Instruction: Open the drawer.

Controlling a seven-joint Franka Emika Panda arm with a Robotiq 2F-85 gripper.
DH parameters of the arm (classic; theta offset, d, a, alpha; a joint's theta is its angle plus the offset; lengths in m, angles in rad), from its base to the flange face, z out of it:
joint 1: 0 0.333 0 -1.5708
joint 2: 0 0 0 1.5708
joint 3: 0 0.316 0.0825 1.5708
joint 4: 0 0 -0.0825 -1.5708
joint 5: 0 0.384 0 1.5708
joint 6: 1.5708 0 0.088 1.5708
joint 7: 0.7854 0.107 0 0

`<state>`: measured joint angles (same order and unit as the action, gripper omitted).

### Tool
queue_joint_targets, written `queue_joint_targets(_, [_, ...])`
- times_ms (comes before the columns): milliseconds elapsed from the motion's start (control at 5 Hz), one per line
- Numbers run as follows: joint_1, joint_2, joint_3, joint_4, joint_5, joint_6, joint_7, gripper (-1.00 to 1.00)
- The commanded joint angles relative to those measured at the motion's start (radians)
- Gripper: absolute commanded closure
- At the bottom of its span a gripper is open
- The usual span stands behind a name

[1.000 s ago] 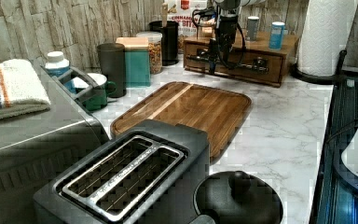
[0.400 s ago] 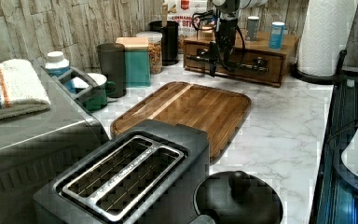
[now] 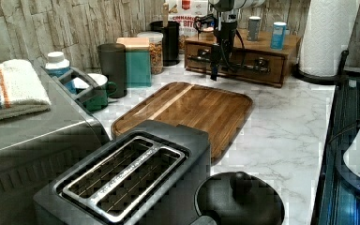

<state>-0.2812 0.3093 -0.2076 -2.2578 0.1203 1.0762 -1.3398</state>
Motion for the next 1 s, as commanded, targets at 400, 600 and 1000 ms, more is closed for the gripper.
queue_joint_targets(400, [0.163, -0.087, 0.167, -0.075, 0.134, -0.093, 0.133, -1.0])
queue_joint_targets(600, [0.22, -0.101, 0.204, -0.115, 0.133, -0.051, 0.215, -1.0])
queue_joint_targets(1000, [0.306, -0.13, 0.252, -0.138, 0.139, -0.062, 0.331, -1.0])
